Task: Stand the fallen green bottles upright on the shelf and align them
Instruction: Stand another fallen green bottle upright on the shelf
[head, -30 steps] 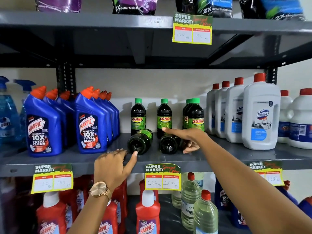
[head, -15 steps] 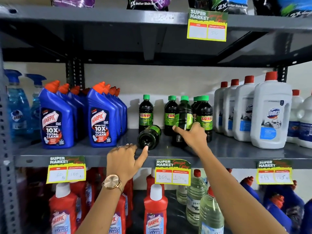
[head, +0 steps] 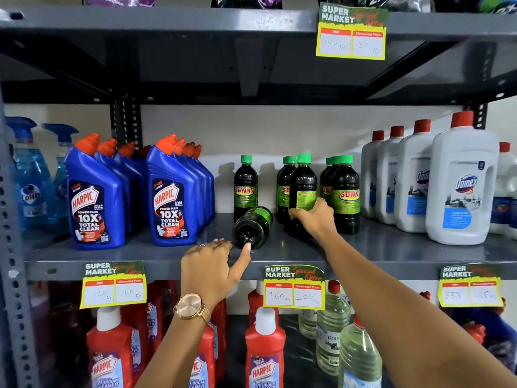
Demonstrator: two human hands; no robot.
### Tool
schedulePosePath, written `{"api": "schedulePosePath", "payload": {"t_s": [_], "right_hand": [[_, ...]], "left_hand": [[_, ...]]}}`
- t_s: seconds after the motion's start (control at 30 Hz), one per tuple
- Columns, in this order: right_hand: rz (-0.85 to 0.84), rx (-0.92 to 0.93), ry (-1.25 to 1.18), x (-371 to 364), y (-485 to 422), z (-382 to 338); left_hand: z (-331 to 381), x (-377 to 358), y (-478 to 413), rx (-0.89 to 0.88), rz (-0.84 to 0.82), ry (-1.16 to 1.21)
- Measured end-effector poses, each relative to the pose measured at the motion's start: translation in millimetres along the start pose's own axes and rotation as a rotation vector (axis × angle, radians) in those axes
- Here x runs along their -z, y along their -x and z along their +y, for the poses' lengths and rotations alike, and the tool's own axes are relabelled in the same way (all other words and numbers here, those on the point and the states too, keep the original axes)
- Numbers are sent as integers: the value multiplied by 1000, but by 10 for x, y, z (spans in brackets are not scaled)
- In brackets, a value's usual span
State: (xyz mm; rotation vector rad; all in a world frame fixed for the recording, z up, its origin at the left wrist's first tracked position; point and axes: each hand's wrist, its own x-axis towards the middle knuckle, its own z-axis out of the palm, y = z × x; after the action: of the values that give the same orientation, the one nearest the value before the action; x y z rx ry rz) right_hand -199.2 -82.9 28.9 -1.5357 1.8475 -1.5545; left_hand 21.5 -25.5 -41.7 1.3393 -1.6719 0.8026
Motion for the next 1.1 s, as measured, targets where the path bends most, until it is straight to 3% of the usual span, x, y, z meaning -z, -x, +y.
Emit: {"api": "schedulePosePath", "payload": {"t_s": [0.17, 0.33, 0.53, 0.67, 1.1], "right_hand": [[57, 51, 195, -5, 26, 10], [-35, -20, -22, 9, -20, 31], [32, -2, 196, -37, 4, 28], [-54, -55, -20, -44, -46, 53], [-24, 3, 244, -17, -7, 55]], "left_hand": [[9, 14, 2, -5, 8, 4], [10, 15, 4, -15, 5, 8], [3, 4, 2, -7, 1, 6], [-2, -9, -4, -6, 2, 10], [10, 39, -5, -19, -48, 5]]}}
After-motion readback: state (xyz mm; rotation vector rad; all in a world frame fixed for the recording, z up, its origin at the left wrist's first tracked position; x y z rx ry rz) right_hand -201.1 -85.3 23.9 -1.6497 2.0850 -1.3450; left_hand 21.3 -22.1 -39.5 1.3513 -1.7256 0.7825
